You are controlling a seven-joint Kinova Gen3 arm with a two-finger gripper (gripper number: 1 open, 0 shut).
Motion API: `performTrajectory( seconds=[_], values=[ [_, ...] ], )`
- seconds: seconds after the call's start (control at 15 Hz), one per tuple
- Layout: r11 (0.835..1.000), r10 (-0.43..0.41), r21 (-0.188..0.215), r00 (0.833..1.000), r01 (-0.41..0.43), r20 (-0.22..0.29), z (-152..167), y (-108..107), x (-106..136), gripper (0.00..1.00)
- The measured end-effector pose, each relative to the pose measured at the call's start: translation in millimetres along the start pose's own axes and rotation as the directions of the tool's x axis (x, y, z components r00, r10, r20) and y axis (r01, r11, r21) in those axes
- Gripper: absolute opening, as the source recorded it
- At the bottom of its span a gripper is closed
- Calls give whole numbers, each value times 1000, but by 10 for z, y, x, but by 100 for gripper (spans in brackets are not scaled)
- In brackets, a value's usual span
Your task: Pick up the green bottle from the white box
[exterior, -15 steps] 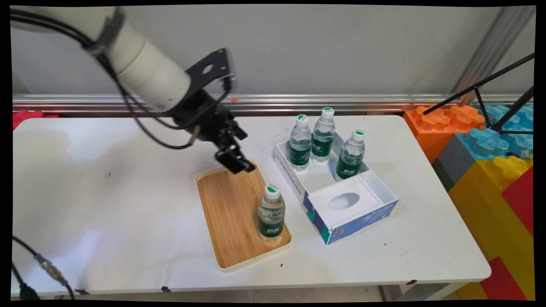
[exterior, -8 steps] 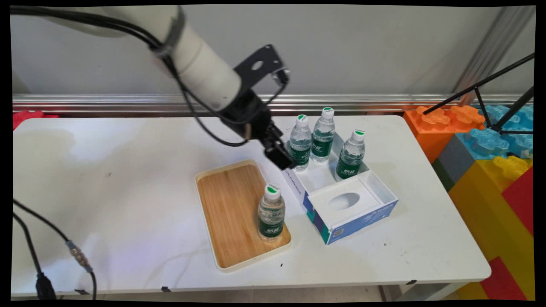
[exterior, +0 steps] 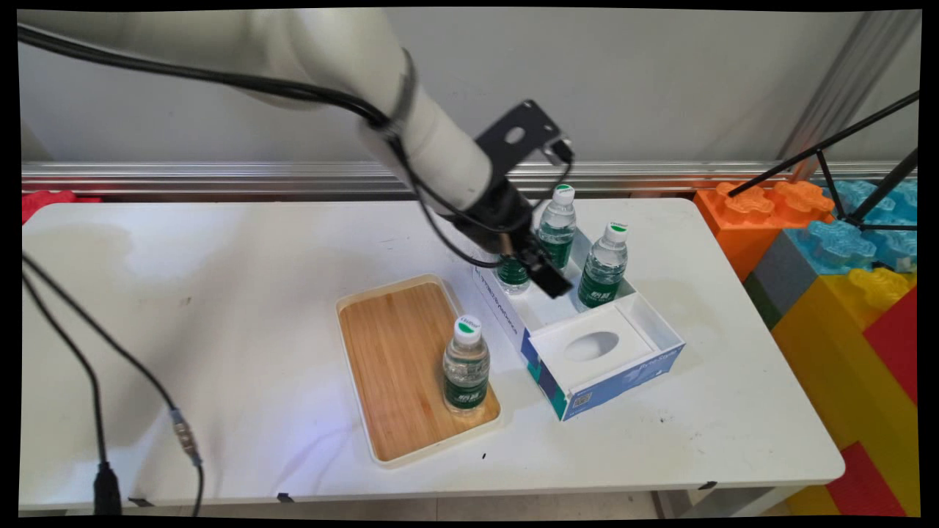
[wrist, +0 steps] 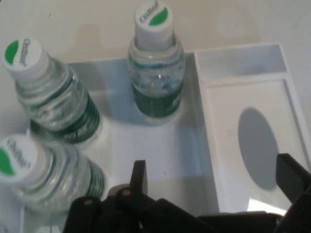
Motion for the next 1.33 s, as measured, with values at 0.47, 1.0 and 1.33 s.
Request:
performTrajectory(
  seconds=[0.47,1.0,1.33],
  values=[
    [997,-70,43,997,72,-35,731,-15,241,100],
    [992,-105,70,993,109,-62,1248,-65,359,100],
    [990,-102,86,991,109,-83,1436,-86,434,100]
  ],
)
